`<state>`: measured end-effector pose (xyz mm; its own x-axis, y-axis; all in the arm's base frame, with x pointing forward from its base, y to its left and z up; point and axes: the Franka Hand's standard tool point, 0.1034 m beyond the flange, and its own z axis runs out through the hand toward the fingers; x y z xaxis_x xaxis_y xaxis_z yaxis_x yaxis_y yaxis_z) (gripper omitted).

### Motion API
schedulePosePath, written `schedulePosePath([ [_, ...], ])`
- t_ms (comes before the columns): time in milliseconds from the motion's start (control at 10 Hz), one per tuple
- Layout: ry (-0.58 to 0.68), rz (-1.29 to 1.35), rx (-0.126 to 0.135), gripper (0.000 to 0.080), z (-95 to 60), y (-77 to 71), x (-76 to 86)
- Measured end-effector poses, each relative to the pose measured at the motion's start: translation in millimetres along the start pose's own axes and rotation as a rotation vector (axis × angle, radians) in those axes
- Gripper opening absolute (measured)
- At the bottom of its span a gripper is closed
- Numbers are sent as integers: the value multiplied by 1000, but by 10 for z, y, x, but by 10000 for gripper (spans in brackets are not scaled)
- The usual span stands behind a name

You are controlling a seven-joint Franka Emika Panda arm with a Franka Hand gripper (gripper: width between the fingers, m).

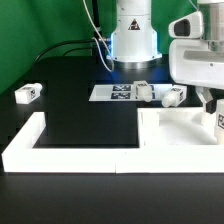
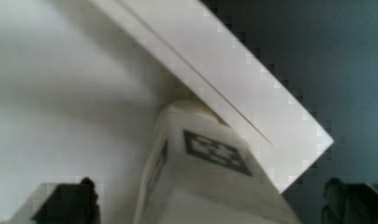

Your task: Assemble one leg

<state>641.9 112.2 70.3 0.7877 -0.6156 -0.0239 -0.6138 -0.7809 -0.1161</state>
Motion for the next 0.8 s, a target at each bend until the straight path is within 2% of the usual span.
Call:
schedulePosePath([
  [100,16,-47,8,647,-6,13,-9],
  [300,16,-156,1,647,7,34,2],
  [600,16,-688,-61,649,36,11,-70],
  [800,1,-856,-72,649,18,40,-40],
])
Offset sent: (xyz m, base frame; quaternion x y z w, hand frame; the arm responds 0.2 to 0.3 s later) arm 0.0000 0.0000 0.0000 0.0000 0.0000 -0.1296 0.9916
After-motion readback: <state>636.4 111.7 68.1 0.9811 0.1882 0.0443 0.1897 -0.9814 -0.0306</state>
